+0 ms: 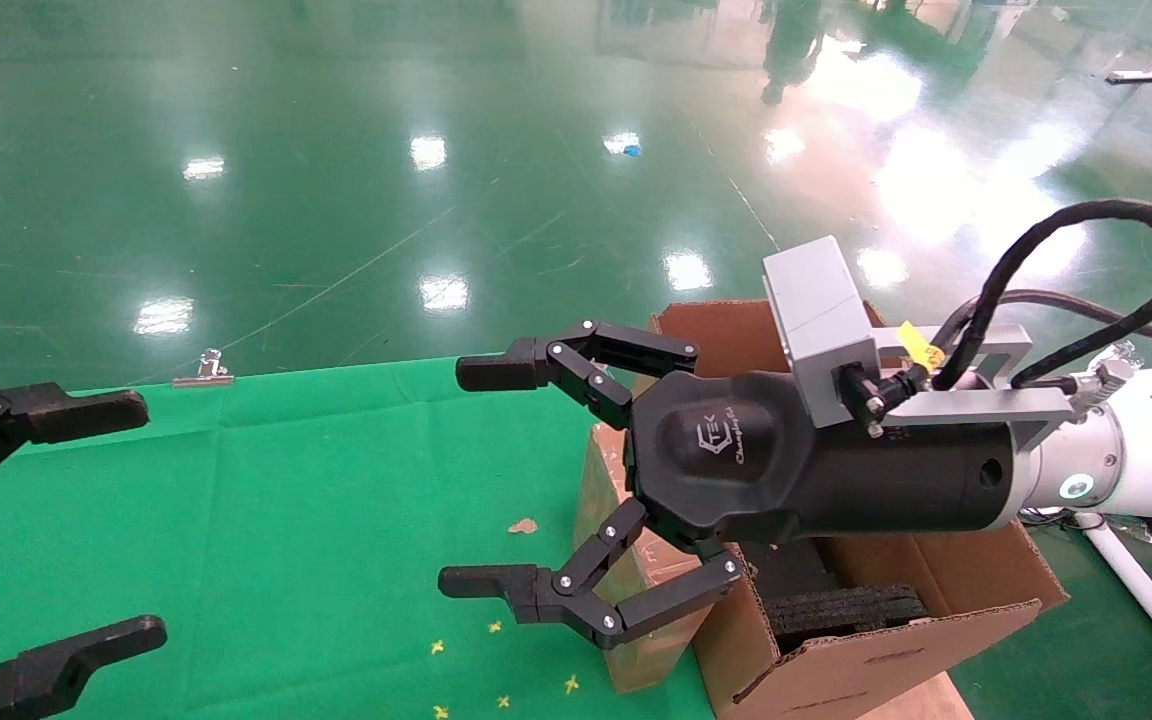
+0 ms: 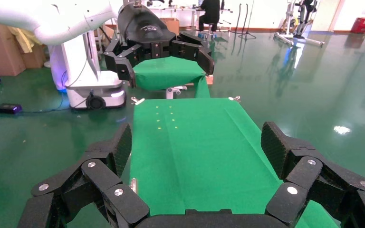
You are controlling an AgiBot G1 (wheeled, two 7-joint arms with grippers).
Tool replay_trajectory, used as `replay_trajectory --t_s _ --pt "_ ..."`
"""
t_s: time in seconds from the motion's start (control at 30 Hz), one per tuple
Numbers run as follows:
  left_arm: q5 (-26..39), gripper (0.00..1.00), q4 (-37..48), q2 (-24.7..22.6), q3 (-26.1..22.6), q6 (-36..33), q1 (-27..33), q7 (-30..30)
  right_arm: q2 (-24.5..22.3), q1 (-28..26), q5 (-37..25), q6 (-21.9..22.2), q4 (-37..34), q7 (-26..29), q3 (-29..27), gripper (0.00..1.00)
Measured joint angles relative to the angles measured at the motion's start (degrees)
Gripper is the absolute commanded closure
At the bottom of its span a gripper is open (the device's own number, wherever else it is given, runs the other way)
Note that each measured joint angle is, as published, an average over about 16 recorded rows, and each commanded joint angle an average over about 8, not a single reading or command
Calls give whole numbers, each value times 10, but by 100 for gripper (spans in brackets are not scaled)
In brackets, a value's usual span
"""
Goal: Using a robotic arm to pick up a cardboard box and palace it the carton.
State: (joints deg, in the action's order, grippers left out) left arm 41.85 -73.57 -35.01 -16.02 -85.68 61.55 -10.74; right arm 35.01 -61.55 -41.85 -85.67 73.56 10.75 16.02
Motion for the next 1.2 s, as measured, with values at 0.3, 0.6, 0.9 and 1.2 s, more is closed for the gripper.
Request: replay_trajectory --t_s 0.3,0.6,0.9,1.2 --pt "0 0 0 0 0 0 0 0 -1 -2 -5 1 1 3 2 0" --pt "0 0 0 0 0 0 0 0 0 -39 -77 -2 13 43 39 0" --pt "0 0 1 0 -1 0 0 1 61 -157 -282 -29 27 144 173 0" --pt "-1 0 1 0 -1 0 1 1 150 -317 -448 -52 32 236 371 0"
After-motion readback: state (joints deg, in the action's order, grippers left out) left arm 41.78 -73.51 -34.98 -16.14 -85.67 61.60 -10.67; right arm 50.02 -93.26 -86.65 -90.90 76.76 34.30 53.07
